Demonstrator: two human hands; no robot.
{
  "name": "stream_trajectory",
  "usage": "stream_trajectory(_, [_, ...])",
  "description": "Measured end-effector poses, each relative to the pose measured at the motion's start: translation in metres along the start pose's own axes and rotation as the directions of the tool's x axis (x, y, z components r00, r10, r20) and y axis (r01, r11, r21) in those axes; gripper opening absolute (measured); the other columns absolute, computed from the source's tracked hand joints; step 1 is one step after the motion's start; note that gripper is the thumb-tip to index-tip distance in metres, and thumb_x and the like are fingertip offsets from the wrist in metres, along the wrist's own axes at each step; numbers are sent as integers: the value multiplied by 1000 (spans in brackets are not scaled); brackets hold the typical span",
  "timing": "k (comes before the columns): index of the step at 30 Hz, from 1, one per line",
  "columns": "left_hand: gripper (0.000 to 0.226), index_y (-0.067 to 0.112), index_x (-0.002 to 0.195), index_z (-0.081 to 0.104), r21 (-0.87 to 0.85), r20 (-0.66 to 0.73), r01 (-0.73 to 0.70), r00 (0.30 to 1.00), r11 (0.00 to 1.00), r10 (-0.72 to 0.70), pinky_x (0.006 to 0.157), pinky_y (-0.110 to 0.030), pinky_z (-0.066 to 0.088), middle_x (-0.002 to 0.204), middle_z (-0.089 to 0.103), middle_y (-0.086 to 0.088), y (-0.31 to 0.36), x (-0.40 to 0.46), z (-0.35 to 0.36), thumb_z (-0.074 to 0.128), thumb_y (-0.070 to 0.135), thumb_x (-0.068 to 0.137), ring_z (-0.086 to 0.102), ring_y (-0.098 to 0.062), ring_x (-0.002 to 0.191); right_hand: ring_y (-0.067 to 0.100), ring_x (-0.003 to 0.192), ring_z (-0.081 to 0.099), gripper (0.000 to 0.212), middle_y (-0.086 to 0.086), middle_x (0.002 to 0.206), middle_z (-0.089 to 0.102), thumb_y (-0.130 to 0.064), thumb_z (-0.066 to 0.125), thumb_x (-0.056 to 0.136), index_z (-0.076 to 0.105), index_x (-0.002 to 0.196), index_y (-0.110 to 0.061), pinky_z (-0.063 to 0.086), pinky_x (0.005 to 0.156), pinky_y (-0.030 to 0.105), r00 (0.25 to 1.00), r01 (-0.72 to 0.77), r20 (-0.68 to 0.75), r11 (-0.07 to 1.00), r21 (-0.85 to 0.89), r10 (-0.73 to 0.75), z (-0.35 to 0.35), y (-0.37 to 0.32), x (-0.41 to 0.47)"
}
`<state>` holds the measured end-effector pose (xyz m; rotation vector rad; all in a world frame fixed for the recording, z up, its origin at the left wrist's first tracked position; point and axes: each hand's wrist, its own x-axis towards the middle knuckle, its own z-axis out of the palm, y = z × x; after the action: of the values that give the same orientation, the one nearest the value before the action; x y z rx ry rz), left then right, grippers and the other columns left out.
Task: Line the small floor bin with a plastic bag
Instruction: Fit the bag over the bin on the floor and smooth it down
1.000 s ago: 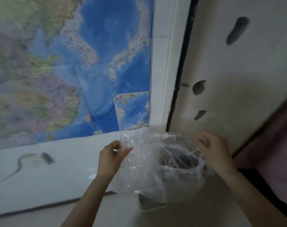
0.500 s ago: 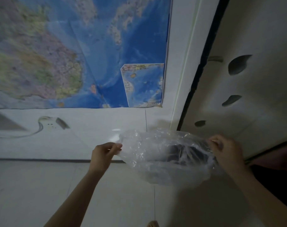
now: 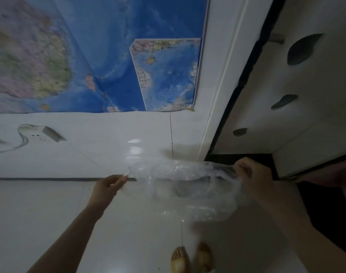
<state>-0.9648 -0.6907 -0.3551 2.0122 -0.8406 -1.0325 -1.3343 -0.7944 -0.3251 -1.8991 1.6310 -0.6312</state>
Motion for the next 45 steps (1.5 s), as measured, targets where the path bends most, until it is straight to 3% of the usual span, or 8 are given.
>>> stream_trajectory(8, [112,33,143,25,362,443,-381,873,851,203,113,-42,17,149,32,8,11,19,100,82,54,49,22,-14,139,18,67,60,11,13,72,65,-11,60,87,63,78,-5,43,62,19,904,-43,426,980,194,-45,36,-2,11])
stream_trajectory(14, [71,25,123,56,548,509,-424,853,721,114,97,-33,32,109,66,-1,-40,57,172,81,47,61,53,-21,112,4,55,54,15,-2,61,58,-11,61,86,61,72,-17,41,58,15,894,-69,447,977,200,-29,64,43,31])
stream_trajectory(18, [34,21,83,69,382,477,-260,878,887,52,67,-9,41,81,62,8,-61,78,190,86,36,58,57,-3,76,16,60,59,11,3,62,61,-13,62,86,61,76,-14,46,60,21,949,-87,308,994,63,64,76,93,45])
stream_trajectory(23, [33,30,52,55,167,461,-191,882,967,95,56,-25,37,53,50,12,-80,100,211,79,20,73,44,-2,49,21,89,56,46,-7,85,67,-58,67,70,64,105,-28,47,79,42,934,88,357,957,-277,17,110,129,57])
stream_trajectory(26, [37,31,52,52,174,449,-212,886,962,114,56,-26,34,52,45,11,-100,115,228,78,18,74,41,-5,51,19,95,56,83,-3,103,69,-77,59,57,53,126,-30,41,81,33,881,192,471,950,-246,-56,148,137,65])
stream_trajectory(33, [25,28,61,56,283,411,-257,903,924,125,63,-19,50,61,68,9,-139,148,264,69,24,82,64,1,63,21,112,53,73,-1,128,58,-53,73,69,46,132,-27,44,94,38,845,232,506,971,-59,-172,233,173,60])
stream_trajectory(40, [34,25,88,68,532,506,-363,861,765,56,73,-33,51,86,69,0,-179,172,275,84,36,60,62,-18,80,33,86,64,12,18,91,70,-7,60,86,67,96,-4,51,80,47,877,164,466,984,-65,-116,282,225,64])
stream_trajectory(45, [43,31,112,63,587,490,-503,845,635,216,81,-37,52,105,70,4,-212,183,279,76,41,72,63,-19,94,29,68,60,18,16,72,64,-8,54,91,64,77,-3,50,66,43,904,188,410,974,-127,-121,300,262,62])
